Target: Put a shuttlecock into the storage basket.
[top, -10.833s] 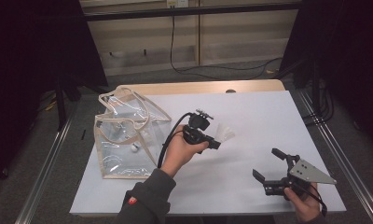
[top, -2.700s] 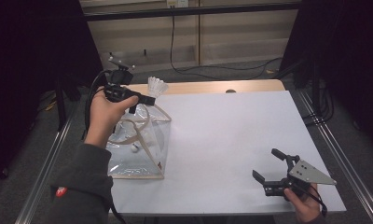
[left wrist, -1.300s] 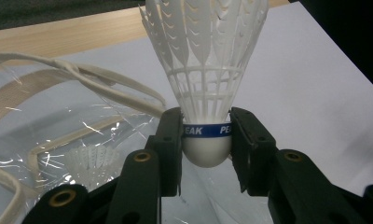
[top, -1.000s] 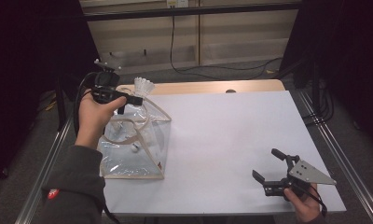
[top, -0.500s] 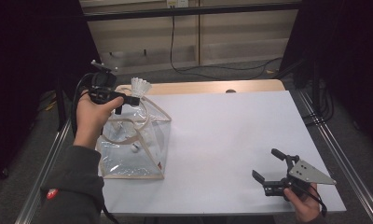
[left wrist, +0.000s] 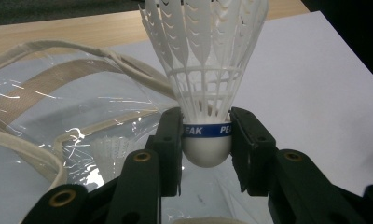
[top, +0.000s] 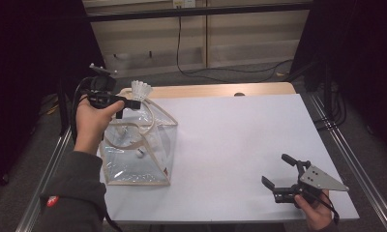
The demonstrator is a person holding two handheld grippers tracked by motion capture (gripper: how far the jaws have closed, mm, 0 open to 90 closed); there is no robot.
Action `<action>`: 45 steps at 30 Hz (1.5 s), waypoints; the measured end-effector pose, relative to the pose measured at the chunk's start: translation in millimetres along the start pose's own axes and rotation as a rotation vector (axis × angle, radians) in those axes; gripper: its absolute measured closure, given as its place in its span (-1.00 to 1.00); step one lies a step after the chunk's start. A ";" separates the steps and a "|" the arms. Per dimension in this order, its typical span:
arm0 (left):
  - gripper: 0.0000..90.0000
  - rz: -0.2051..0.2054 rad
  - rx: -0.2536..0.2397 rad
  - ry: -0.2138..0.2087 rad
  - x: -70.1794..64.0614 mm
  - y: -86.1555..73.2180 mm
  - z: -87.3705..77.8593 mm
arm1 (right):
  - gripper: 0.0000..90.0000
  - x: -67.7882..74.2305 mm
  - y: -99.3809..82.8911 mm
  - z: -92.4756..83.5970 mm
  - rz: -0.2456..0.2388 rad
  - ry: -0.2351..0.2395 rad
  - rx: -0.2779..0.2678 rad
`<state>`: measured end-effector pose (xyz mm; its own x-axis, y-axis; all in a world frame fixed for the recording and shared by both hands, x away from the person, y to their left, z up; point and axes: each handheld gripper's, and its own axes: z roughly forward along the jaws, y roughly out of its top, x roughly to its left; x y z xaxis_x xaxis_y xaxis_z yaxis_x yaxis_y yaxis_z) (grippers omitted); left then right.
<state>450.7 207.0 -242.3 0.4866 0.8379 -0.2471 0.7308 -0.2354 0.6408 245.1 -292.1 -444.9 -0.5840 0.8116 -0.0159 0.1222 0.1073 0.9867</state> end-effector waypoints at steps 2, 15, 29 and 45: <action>0.46 -0.005 -0.003 0.003 1.1 -0.5 -0.1 | -0.99 0.0 0.0 0.0 -0.001 -0.002 -0.002; 0.46 -0.024 -0.012 0.024 7.3 -3.3 -1.4 | -0.99 0.1 0.2 -0.1 0.000 0.000 -0.003; 0.46 -0.048 -0.025 0.040 12.8 -7.7 0.5 | -0.99 0.0 0.2 0.1 -0.001 -0.001 -0.006; 0.46 -0.065 -0.021 0.057 21.2 -13.0 2.3 | -0.99 0.1 0.2 0.0 0.001 -0.001 -0.007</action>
<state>452.6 226.7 -257.6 0.4100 0.8780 -0.2470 0.7491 -0.1697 0.6403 245.1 -292.0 -444.7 -0.5835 0.8120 -0.0152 0.1174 0.1029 0.9877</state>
